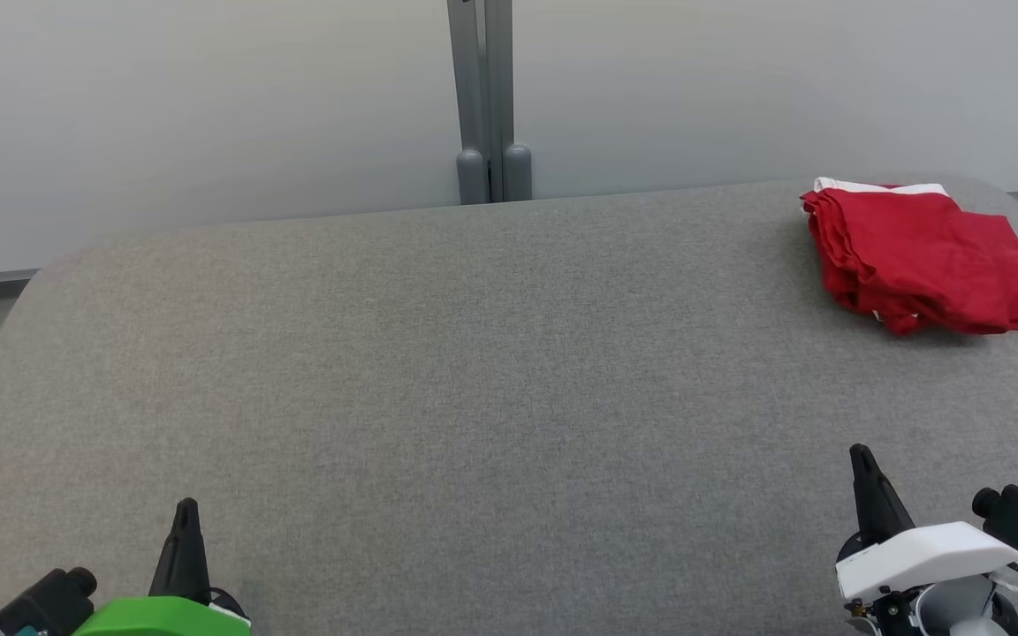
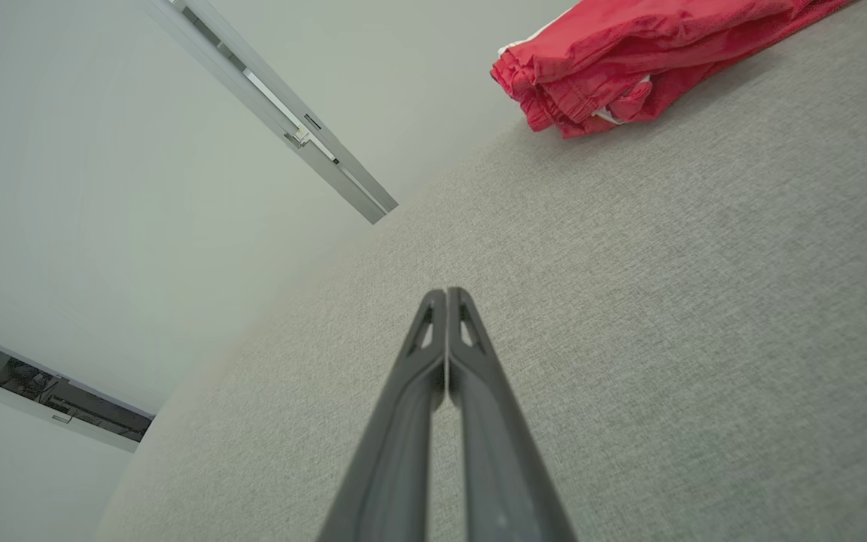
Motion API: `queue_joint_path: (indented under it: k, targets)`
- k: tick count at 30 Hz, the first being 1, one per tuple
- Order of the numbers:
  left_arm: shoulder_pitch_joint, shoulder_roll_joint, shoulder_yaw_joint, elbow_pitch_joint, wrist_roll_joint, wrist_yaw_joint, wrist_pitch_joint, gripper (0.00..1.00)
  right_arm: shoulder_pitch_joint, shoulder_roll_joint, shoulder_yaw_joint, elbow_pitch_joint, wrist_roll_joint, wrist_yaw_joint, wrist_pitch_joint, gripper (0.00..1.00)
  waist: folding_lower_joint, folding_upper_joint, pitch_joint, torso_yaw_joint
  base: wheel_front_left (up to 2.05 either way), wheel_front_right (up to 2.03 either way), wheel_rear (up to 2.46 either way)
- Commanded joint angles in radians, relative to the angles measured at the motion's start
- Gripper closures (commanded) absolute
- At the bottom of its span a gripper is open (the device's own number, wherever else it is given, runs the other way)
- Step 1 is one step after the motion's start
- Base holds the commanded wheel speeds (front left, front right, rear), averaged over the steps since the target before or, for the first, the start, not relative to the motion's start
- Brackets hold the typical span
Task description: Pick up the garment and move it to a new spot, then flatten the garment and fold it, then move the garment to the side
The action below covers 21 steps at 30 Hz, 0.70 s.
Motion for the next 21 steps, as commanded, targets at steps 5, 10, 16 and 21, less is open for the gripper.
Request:
queue_joint_path:
  k: [5, 10, 16, 21]
  targets:
    - [-0.042, 0.0, 0.009, -0.021, -0.093, -0.003, 0.021, 1.0, -0.036, 0.0, -0.013, -0.019, 0.087, 0.0, 0.023, 1.0, 0.0, 0.0, 0.004, -0.001, 0.0, 0.0, 0.0]
    - [-0.05, -0.001, 0.013, -0.025, -0.159, -0.004, 0.038, 1.0, -0.042, 0.004, -0.021, -0.022, 0.151, 0.0, 0.04, 1.0, 0.0, 0.0, 0.007, -0.002, 0.0, 0.0, 0.0]
    - [-0.06, -0.002, 0.018, -0.03, -0.232, -0.004, 0.058, 1.0, -0.05, 0.006, -0.03, -0.025, 0.224, 0.0, 0.059, 1.0, 0.0, 0.0, 0.011, -0.003, 0.0, 0.0, 0.0]
    - [-0.067, -0.003, 0.021, -0.034, -0.291, -0.005, 0.073, 1.0, -0.055, 0.009, -0.037, -0.027, 0.281, 0.0, 0.075, 1.0, 0.0, 0.0, 0.015, -0.004, 0.0, 0.0, 0.0]
